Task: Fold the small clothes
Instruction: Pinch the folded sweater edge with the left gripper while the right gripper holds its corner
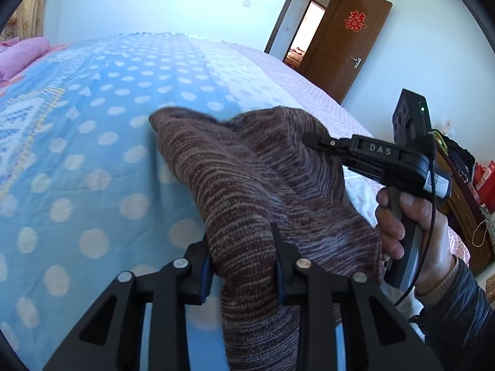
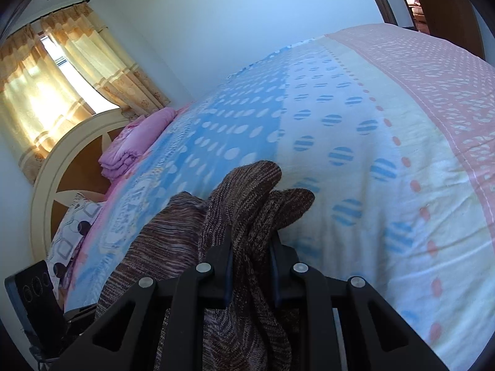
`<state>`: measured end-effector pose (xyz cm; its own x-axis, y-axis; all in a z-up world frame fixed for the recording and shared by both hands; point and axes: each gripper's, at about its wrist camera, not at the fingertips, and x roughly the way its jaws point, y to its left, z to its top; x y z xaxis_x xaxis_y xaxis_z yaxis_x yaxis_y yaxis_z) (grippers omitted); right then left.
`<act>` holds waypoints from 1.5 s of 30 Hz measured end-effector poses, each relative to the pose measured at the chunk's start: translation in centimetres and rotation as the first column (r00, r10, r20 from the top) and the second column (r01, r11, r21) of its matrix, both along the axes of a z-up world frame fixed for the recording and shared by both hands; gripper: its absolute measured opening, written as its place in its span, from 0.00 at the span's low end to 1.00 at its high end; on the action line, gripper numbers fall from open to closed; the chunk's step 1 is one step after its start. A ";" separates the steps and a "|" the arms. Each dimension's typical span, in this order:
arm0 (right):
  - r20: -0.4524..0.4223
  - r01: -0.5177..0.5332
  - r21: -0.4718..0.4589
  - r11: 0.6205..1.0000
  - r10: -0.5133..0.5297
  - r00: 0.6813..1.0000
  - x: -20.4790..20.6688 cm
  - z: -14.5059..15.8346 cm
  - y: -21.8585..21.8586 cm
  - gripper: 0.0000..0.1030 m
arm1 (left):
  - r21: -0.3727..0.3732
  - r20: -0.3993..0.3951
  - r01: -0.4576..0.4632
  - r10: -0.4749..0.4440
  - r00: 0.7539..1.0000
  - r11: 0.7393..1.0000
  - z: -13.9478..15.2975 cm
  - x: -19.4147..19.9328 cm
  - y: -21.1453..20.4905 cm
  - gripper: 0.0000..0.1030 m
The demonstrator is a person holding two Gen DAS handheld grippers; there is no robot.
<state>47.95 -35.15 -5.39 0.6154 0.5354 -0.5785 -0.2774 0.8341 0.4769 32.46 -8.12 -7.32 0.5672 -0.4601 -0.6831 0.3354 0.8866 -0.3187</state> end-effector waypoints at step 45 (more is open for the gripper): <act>-0.008 -0.365 0.036 0.930 0.366 0.931 -10.1 1.5 27.1 0.18 | 0.052 0.087 -0.271 0.266 0.960 0.961 1.4 -13.6 19.9 0.31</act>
<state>37.90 -8.00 -3.90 0.3654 0.7409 -0.5636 -0.5530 0.6597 0.5088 18.90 11.76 -5.90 0.7170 -0.2408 -0.6542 0.1035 0.9648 -0.2417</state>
